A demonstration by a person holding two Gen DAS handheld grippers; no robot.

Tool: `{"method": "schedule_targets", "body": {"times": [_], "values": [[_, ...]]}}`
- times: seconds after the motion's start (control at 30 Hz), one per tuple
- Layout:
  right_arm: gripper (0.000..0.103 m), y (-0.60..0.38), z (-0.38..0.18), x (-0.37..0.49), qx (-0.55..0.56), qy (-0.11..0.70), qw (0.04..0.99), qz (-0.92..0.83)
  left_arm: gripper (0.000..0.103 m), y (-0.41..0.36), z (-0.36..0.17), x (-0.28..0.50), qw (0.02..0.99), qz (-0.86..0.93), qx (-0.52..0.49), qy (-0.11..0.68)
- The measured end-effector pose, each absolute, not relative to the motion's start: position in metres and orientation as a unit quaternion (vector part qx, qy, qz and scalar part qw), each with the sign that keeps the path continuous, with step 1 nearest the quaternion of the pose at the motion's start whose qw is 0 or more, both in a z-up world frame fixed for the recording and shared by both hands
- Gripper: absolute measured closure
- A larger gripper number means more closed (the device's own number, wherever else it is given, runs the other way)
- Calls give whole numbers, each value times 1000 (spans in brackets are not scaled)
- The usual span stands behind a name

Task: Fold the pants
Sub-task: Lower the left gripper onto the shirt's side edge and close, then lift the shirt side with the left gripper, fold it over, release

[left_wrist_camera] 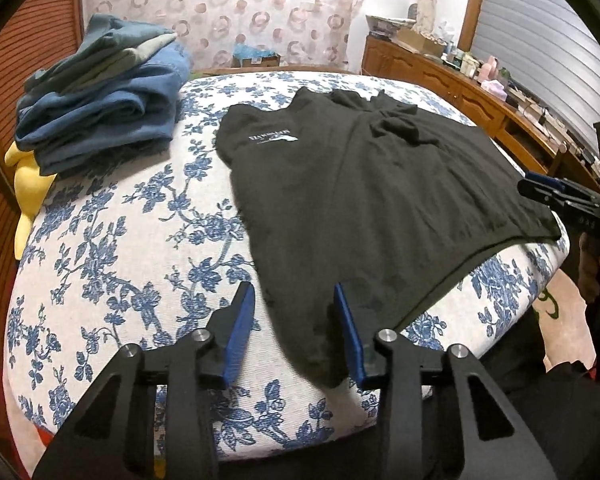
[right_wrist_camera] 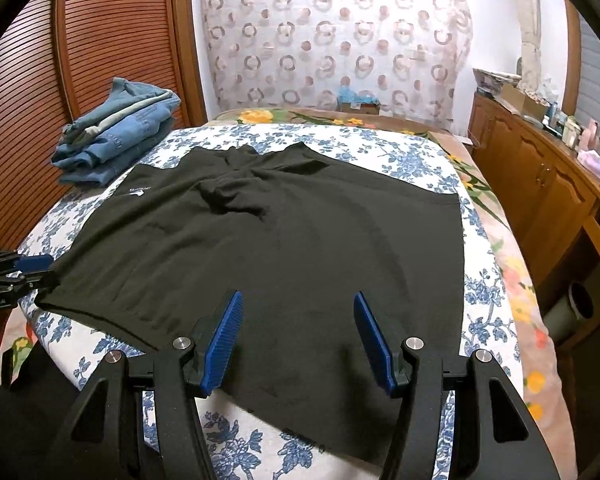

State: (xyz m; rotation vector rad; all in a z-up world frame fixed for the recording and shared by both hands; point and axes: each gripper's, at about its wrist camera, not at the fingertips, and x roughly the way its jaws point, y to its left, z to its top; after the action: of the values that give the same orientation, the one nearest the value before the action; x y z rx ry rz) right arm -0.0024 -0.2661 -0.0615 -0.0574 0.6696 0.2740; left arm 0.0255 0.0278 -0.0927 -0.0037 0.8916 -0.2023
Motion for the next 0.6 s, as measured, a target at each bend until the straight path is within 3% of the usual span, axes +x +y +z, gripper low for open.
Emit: {"method": "schedule_targets", "body": {"times": [0.13, 0.2, 0.3, 0.6], "values": [[43, -268, -63, -4, -23, 328, 935, 134, 72, 25, -95, 27, 900, -91, 11, 426], [43, -268, -65, -4, -21, 328, 935, 134, 89, 26, -94, 27, 900, -96, 5, 424], [43, -270, -67, -4, -17, 329, 935, 134, 97, 25, -94, 29, 902, -102, 3, 420], [43, -282, -73, -7, 1, 327, 936, 131, 98, -1, -58, 41, 914, -124, 22, 385]]}}
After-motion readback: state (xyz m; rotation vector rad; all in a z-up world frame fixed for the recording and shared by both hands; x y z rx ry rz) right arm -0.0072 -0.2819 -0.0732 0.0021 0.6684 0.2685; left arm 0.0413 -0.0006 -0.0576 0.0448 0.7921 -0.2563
